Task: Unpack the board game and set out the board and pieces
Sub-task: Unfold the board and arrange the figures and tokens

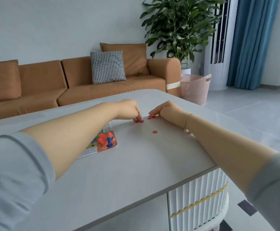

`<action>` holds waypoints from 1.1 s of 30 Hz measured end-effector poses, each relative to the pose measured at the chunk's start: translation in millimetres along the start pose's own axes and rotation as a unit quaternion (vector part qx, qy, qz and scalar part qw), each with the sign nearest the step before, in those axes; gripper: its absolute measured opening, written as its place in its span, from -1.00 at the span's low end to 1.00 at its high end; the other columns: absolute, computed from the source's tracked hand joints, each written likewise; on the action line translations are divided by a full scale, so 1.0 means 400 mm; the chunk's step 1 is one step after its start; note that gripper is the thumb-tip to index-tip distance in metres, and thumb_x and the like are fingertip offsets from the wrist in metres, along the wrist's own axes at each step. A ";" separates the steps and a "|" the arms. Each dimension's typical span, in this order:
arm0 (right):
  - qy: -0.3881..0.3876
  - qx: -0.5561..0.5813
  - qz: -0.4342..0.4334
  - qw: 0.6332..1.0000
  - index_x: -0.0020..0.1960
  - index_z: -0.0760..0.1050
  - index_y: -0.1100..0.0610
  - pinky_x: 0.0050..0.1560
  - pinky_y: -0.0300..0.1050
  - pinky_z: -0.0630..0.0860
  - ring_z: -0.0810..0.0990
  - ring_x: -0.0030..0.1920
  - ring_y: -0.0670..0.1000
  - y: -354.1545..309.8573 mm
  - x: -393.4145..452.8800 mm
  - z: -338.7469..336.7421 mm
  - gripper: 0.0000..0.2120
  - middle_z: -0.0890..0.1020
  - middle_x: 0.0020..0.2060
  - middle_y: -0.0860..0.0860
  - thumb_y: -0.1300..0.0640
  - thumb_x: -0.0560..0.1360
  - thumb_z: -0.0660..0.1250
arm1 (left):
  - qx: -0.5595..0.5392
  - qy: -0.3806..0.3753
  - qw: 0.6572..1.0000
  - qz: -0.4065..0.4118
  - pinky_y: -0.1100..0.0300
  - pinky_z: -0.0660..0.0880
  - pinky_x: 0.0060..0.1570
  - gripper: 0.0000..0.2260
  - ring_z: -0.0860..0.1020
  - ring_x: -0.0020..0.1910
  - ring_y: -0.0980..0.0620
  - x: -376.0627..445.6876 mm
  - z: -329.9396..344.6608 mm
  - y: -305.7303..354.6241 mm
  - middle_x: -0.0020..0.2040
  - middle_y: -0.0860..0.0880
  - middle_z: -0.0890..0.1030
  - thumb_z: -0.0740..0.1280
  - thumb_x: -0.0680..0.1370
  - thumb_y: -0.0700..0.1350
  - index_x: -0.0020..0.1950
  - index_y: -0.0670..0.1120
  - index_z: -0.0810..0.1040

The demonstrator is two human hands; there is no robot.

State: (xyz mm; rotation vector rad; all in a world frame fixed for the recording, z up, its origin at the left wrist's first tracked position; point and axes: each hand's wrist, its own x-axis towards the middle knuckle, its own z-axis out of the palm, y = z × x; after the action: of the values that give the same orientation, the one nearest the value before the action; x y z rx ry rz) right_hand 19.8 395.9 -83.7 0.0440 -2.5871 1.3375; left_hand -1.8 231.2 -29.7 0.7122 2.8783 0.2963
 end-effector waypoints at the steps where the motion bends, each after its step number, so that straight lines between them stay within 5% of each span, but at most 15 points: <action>1: 0.009 0.045 0.015 0.999 0.09 0.62 0.26 0.10 -0.27 0.46 0.57 0.04 0.01 0.004 0.000 -0.005 -0.58 0.64 0.08 0.11 0.46 0.47 0.04 | -0.013 0.005 1.000 -0.002 0.27 0.46 0.06 -0.65 0.60 0.06 0.04 0.005 -0.001 -0.006 0.07 -0.10 0.65 0.13 0.50 -0.40 0.10 -0.20 0.65; 5: 0.051 0.079 -0.008 0.996 0.07 0.63 0.24 0.19 -0.20 0.47 0.56 0.02 -0.02 0.016 -0.023 -0.023 -0.54 0.65 0.05 0.11 0.50 0.41 0.05 | -0.042 0.022 0.999 0.008 0.23 0.53 0.08 -0.64 0.61 0.05 0.04 0.007 0.001 -0.024 0.06 -0.13 0.66 0.13 0.49 -0.45 0.08 -0.21 0.66; 10: 0.041 -0.036 -0.159 0.986 -0.16 0.68 0.12 -0.06 -0.27 0.47 0.53 -0.20 -0.14 0.013 -0.107 -0.025 -0.50 0.66 -0.13 0.04 0.52 0.29 0.06 | -0.044 0.067 0.996 0.034 0.14 0.53 0.15 -0.63 0.60 0.06 0.05 -0.013 -0.002 -0.034 0.03 -0.09 0.67 0.14 0.47 -0.41 0.06 -0.13 0.66; 15: -0.026 -0.177 -0.221 0.959 -0.05 0.69 0.09 0.00 -0.25 0.39 0.46 -0.10 -0.08 0.021 -0.146 -0.026 -0.48 0.59 -0.07 0.01 0.49 0.33 0.09 | 0.006 0.079 0.995 0.068 0.23 0.45 0.13 -0.64 0.55 0.11 0.06 -0.056 -0.014 -0.028 0.04 -0.01 0.62 0.16 0.50 -0.37 0.11 -0.08 0.65; 24: -0.055 -0.256 -0.160 0.952 0.29 0.51 0.10 0.35 -0.21 0.18 0.32 0.36 0.07 0.018 -0.027 0.019 -0.48 0.42 0.34 0.07 0.43 0.43 0.10 | 0.033 0.061 0.995 0.068 0.23 0.43 0.15 -0.62 0.54 0.17 0.05 -0.087 -0.003 -0.052 0.19 -0.03 0.60 0.14 0.51 -0.36 0.17 -0.06 0.62; 29: 0.014 -0.194 -0.058 0.979 0.23 0.53 0.21 0.30 -0.18 0.29 0.43 0.30 0.10 0.034 0.007 0.008 -0.62 0.52 0.28 0.11 0.36 0.48 0.15 | 0.066 0.023 0.994 0.089 0.28 0.39 0.15 -0.64 0.50 0.17 0.10 -0.072 0.014 -0.034 0.21 0.03 0.59 0.16 0.52 -0.29 0.17 -0.02 0.62; 33: -0.021 -0.199 -0.070 0.977 0.19 0.57 0.16 0.33 -0.11 0.30 0.40 0.30 0.11 0.022 0.003 0.018 -0.62 0.55 0.23 0.09 0.36 0.48 0.15 | 0.088 0.018 0.992 0.086 0.22 0.42 0.21 -0.63 0.50 0.19 0.07 -0.046 0.026 -0.029 0.19 0.05 0.60 0.16 0.50 -0.29 0.17 -0.02 0.62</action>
State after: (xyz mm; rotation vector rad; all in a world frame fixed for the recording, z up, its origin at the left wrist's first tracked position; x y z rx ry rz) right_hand 16.3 395.2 -94.5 0.1832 -2.7768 0.7610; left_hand 11.1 214.1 -40.5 1.0000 2.9076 0.0763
